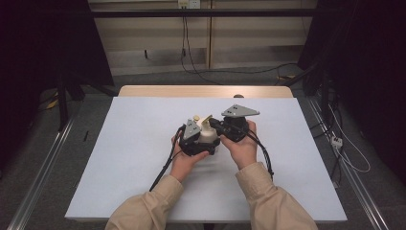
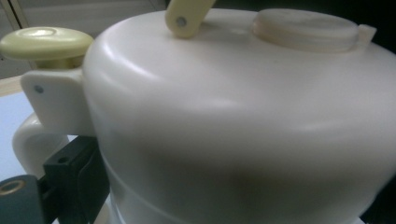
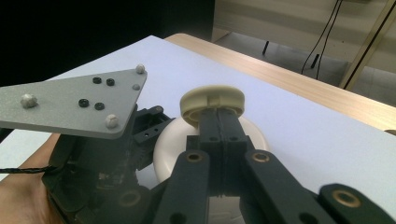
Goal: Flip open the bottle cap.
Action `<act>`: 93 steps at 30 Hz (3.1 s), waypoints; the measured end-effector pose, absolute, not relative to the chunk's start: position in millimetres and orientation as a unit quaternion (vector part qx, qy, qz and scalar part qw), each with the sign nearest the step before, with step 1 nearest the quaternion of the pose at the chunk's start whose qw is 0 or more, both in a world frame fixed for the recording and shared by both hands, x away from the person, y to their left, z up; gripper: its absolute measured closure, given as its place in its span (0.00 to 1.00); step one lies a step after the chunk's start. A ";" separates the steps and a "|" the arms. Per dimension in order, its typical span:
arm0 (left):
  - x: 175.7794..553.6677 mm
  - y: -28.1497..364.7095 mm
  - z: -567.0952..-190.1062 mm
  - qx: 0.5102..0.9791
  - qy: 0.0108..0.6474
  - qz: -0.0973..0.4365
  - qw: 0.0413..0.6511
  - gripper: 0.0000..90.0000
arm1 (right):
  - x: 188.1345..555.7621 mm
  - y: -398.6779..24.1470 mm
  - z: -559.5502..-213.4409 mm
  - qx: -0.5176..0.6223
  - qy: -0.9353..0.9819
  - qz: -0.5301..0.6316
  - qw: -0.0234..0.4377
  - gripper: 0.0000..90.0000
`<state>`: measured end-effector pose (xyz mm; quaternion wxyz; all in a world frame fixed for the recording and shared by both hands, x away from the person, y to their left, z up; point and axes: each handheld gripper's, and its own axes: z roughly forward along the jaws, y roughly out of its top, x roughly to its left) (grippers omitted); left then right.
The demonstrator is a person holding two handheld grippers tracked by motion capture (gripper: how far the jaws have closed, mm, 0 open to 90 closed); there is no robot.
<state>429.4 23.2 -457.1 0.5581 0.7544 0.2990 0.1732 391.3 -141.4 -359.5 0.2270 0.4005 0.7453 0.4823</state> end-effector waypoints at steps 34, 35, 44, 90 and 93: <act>429.1 22.9 -457.0 0.754 0.301 0.174 0.557 0.05 | 399.8 -135.8 -359.7 0.393 0.748 0.481 0.233 1.00; 429.1 22.9 -457.0 0.754 0.301 0.174 0.557 0.05 | 400.1 -135.9 -359.9 0.393 0.748 0.482 0.233 1.00; 429.1 22.8 -457.1 0.754 0.301 0.174 0.557 0.05 | 401.3 -135.6 -360.9 0.397 0.746 0.482 0.233 1.00; 428.8 22.3 -458.1 0.752 0.304 0.173 0.560 0.05 | 407.9 -127.9 -362.6 0.391 0.750 0.481 0.230 1.00; 428.9 22.4 -458.2 0.752 0.303 0.173 0.560 0.05 | 407.5 -128.1 -362.6 0.391 0.750 0.482 0.229 0.99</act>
